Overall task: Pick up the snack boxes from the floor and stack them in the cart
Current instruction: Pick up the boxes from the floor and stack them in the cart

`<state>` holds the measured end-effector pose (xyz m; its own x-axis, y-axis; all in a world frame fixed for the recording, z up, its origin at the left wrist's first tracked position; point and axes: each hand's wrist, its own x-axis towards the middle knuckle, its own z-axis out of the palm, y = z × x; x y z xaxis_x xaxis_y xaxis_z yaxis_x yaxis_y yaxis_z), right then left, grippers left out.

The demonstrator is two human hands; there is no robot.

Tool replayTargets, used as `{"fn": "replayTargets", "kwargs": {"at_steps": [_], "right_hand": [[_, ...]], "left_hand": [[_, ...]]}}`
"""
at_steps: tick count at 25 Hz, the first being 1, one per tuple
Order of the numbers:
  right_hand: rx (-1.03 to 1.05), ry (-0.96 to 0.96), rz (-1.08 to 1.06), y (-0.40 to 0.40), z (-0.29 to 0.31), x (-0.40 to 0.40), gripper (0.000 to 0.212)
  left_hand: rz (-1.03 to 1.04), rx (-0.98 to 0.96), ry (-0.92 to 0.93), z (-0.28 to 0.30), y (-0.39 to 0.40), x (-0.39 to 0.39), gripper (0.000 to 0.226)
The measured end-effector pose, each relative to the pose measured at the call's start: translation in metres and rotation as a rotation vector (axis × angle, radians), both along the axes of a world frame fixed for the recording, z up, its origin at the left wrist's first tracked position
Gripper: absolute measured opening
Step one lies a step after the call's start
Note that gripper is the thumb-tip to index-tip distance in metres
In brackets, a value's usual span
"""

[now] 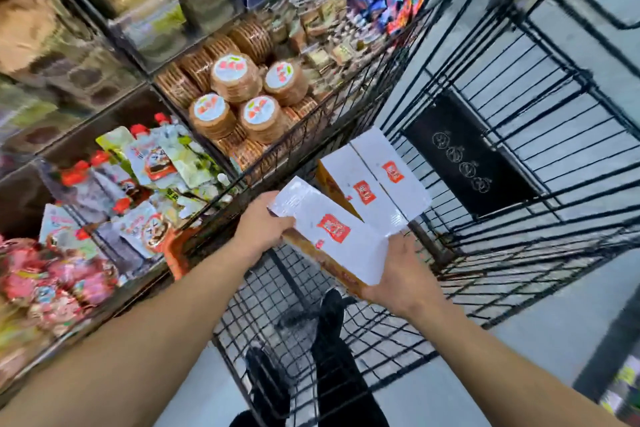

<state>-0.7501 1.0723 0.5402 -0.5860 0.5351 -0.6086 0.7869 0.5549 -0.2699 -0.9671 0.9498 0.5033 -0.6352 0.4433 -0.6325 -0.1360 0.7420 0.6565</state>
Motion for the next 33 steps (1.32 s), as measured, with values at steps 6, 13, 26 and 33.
{"fn": "replayTargets", "kwargs": {"at_steps": [6,13,26,33], "right_hand": [[0.165,-0.145,0.235,0.026,-0.064,-0.026,0.099],[0.291,-0.129,0.558,0.045,-0.110,-0.022,0.099],[0.259,-0.066,0.679,0.058,-0.121,-0.037,0.118],[0.165,0.032,0.789,0.057,-0.121,-0.038,0.108]], "left_hand": [[-0.022,-0.041,0.179,-0.060,0.037,-0.022,0.060],[0.283,-0.046,-0.123,-0.121,0.023,0.011,0.094],[0.393,0.163,-0.383,-0.115,0.041,0.034,0.066],[0.468,0.243,-0.429,-0.115,0.030,0.043,0.049]]}}
